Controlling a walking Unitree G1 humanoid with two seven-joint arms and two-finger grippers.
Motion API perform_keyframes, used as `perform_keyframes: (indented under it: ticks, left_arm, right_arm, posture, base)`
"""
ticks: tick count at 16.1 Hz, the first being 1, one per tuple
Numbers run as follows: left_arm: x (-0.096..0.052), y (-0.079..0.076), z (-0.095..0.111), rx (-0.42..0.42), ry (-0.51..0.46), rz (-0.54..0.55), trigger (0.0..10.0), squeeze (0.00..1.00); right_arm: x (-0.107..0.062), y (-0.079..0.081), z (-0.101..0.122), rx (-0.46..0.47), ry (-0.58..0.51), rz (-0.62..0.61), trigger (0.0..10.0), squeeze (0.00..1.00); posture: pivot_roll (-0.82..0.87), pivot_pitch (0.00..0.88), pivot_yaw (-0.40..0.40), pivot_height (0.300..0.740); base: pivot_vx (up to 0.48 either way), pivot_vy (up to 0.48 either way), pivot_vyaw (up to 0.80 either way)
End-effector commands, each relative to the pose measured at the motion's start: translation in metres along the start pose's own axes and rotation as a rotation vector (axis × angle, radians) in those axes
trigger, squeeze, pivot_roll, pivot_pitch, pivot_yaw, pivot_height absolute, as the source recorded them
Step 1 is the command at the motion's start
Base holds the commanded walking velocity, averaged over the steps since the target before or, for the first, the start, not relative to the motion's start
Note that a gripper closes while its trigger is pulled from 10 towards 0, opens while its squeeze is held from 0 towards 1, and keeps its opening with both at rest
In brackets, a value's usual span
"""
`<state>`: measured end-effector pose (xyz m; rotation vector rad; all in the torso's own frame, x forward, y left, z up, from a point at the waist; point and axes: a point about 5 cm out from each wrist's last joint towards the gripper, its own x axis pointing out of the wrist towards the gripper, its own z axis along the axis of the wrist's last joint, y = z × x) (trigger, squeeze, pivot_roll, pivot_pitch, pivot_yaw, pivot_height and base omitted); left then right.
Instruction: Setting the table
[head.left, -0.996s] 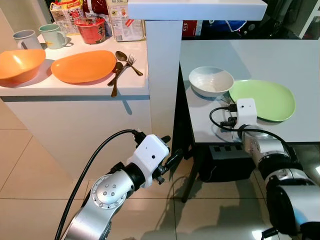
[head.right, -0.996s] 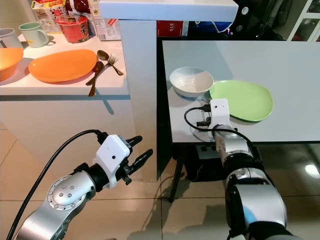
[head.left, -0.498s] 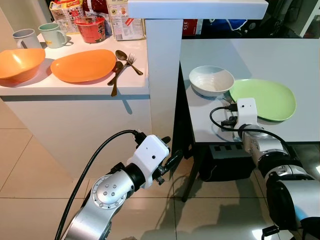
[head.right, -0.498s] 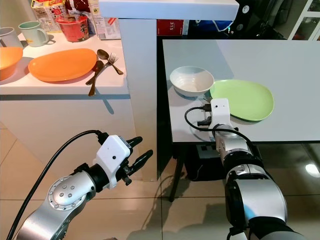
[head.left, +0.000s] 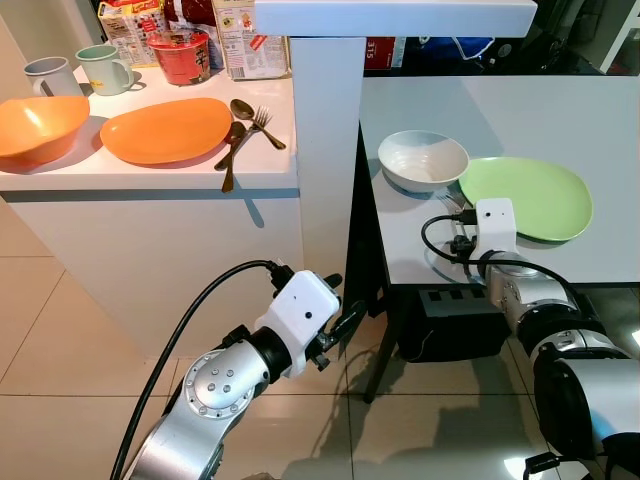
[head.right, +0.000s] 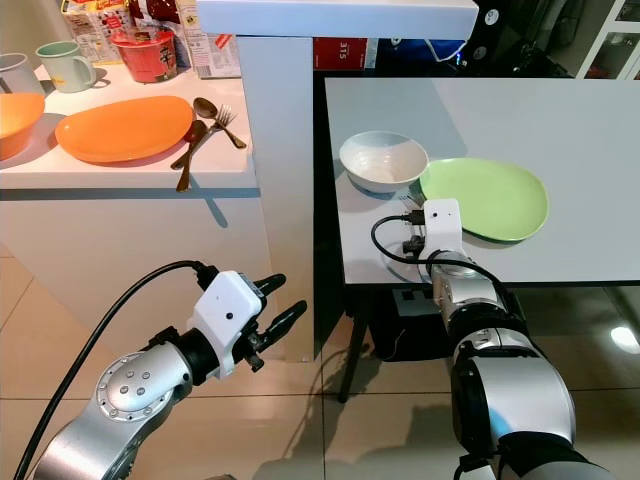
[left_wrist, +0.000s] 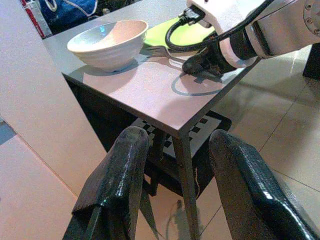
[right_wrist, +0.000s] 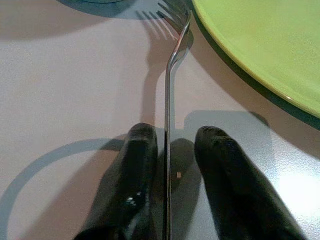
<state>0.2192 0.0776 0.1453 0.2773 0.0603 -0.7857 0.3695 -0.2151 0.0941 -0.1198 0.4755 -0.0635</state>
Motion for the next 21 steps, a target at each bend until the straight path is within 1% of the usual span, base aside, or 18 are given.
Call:
perform_keyframes:
  ticks: [1, 5, 7, 8, 9, 12, 13, 14, 15, 16, 17, 18, 19, 20, 21]
  left_arm:
    - [0.001, -0.001, 0.003, 0.016, -0.008, -0.015, 10.0, 0.0]
    - [0.001, -0.001, 0.003, 0.018, -0.008, -0.015, 10.0, 0.0]
    - [0.002, -0.001, 0.003, 0.019, -0.011, -0.013, 10.0, 0.0]
    - [0.003, -0.001, 0.003, 0.018, -0.015, -0.01, 10.0, 0.0]
    - [0.004, 0.0, 0.004, 0.017, -0.021, -0.003, 10.0, 0.0]
    - [0.006, 0.008, 0.003, 0.04, -0.011, 0.062, 10.0, 0.0]
    - [0.007, 0.015, 0.004, 0.049, -0.016, 0.111, 10.0, 0.0]
    - [0.006, 0.024, 0.006, 0.051, -0.027, 0.165, 10.0, 0.0]
    - [0.003, 0.032, 0.008, 0.052, -0.04, 0.222, 10.0, 0.0]
    - [0.002, 0.035, 0.008, 0.051, -0.042, 0.243, 10.0, 0.0]
    - [0.0, 0.04, 0.009, 0.051, -0.049, 0.281, 10.0, 0.0]
    - [-0.005, 0.049, 0.009, 0.036, -0.055, 0.343, 10.0, 0.0]
    - [-0.009, 0.055, 0.006, 0.019, -0.048, 0.376, 10.0, 0.0]
    - [-0.009, 0.055, 0.006, 0.019, -0.048, 0.376, 10.0, 0.0]
    - [-0.009, 0.059, 0.003, 0.028, -0.035, 0.399, 10.0, 0.0]
  right_arm:
    - [0.0, -0.004, 0.009, 0.013, -0.029, 0.001, 10.0, 1.0]
    - [-0.001, -0.005, 0.014, 0.038, -0.091, 0.032, 10.0, 1.0]
    - [-0.002, -0.009, 0.019, 0.024, -0.124, 0.02, 10.0, 1.0]
    - [-0.003, -0.01, 0.023, 0.017, -0.157, 0.028, 10.0, 0.11]
    - [-0.004, -0.009, 0.029, 0.026, -0.201, 0.061, 10.0, 0.0]
    - [-0.009, -0.004, 0.041, 0.059, -0.305, 0.124, 10.0, 0.0]
    - [-0.013, -0.002, 0.046, 0.061, -0.353, 0.153, 10.0, 0.0]
    - [-0.021, 0.002, 0.05, 0.063, -0.402, 0.198, 10.0, 0.0]
    - [-0.034, 0.006, 0.051, 0.075, -0.439, 0.241, 10.0, 0.0]
    - [-0.039, 0.008, 0.05, 0.078, -0.446, 0.261, 10.0, 0.0]
    - [-0.049, 0.011, 0.047, 0.075, -0.45, 0.285, 10.0, 0.0]
    - [-0.066, 0.02, 0.036, 0.07, -0.429, 0.322, 10.0, 0.0]
    - [-0.082, 0.031, 0.024, 0.068, -0.397, 0.353, 10.0, 0.0]
    - [-0.082, 0.031, 0.024, 0.068, -0.397, 0.353, 10.0, 0.0]
    - [-0.099, 0.045, 0.002, 0.098, -0.34, 0.374, 10.0, 0.0]
  posture:
    - [-0.02, 0.045, 0.026, 0.74]
    - [-0.02, 0.03, 0.026, 0.74]
    - [-0.02, 0.024, 0.023, 0.74]
    - [-0.02, 0.019, 0.019, 0.74]
    - [-0.03, 0.014, 0.016, 0.74]
    - [-0.02, 0.002, 0.008, 0.74]
    - [-0.02, 0.0, 0.007, 0.74]
    - [-0.02, 0.0, 0.006, 0.74]
    - [-0.02, 0.0, 0.004, 0.74]
    - [-0.03, 0.0, 0.005, 0.74]
    - [-0.03, 0.0, 0.007, 0.74]
    - [-0.04, 0.0, 0.015, 0.74]
    - [-0.05, 0.0, 0.021, 0.74]
    - [-0.05, 0.0, 0.021, 0.74]
    - [-0.04, 0.0, 0.03, 0.74]
  base:
    - [0.0, 0.0, 0.0]
    - [0.0, 0.0, 0.0]
    - [0.0, 0.0, 0.0]
    - [0.0, 0.0, 0.0]
    - [0.0, 0.0, 0.0]
    - [0.0, 0.0, 0.0]
    - [0.0, 0.0, 0.0]
    - [0.0, 0.0, 0.0]
    - [0.0, 0.0, 0.0]
    - [0.0, 0.0, 0.0]
    - [0.0, 0.0, 0.0]
    - [0.0, 0.0, 0.0]
    - [0.0, 0.0, 0.0]
    - [0.0, 0.0, 0.0]
    - [0.0, 0.259, 0.0]
